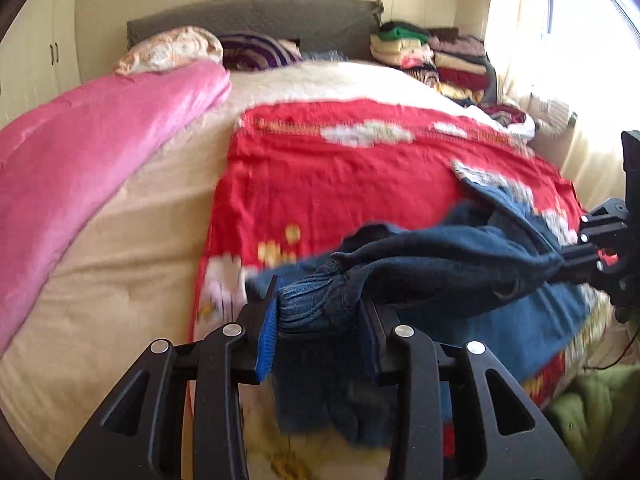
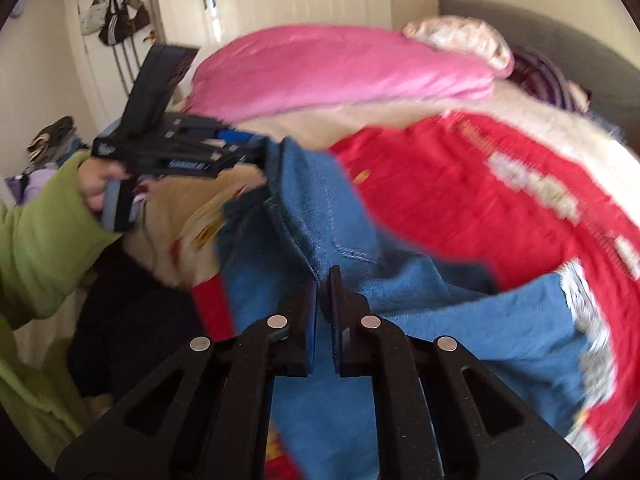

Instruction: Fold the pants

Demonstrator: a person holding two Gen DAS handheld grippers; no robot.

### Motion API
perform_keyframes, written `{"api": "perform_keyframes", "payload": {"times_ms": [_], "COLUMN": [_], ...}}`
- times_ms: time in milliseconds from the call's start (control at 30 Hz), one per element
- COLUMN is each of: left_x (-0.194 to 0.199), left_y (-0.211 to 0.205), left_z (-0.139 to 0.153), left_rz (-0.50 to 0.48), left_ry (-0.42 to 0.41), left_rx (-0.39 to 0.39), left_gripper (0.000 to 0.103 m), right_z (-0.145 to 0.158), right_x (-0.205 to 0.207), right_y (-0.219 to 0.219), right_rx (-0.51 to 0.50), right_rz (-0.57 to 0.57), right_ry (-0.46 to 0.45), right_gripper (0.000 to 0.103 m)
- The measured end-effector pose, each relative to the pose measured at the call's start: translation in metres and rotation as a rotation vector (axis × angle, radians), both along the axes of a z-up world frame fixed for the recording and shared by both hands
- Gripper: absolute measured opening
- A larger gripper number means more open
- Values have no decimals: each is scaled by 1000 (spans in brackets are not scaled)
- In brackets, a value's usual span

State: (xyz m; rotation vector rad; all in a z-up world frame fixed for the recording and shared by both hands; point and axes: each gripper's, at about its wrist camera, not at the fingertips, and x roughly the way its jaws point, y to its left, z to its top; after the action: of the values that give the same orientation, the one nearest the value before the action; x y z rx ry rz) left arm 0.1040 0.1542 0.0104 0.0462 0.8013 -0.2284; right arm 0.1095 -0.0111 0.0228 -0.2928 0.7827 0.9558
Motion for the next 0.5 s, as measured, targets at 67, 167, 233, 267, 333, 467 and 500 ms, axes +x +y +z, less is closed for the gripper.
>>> {"api": "perform_keyframes", "payload": {"times_ms": [67,167,233,267,333,467,500], "left_x": [-7,-17,-20,-23,-28,-43,-46], "left_y": [1,5,10,13,17,26,27], "left_z": [-10,-25,-34,-36,-38,-31,-28], "left_rz": [-4,8,32,43,54,111,130], "left_ry": [29,74,110,120,134,149,149], "left_rx": [12,27,19,11,6,30,33], "left_gripper": [34,36,39,41,42,50,49], "right_z": [-14,-37,-46,-48,-52,-62,-64], "right_x": [-9,-15,-17,-20,-24,-25,-24], "right_y": [5,12,16,19,26,32,33], "right_rx": [-16,-35,-35,-46,-73,-91,-90], "right_rz": [16,8,8,12,26,20,17], "right_ry": [35,90,119,111,105,122,128], "right_gripper": [2,2,2,2,2,2,2]}}
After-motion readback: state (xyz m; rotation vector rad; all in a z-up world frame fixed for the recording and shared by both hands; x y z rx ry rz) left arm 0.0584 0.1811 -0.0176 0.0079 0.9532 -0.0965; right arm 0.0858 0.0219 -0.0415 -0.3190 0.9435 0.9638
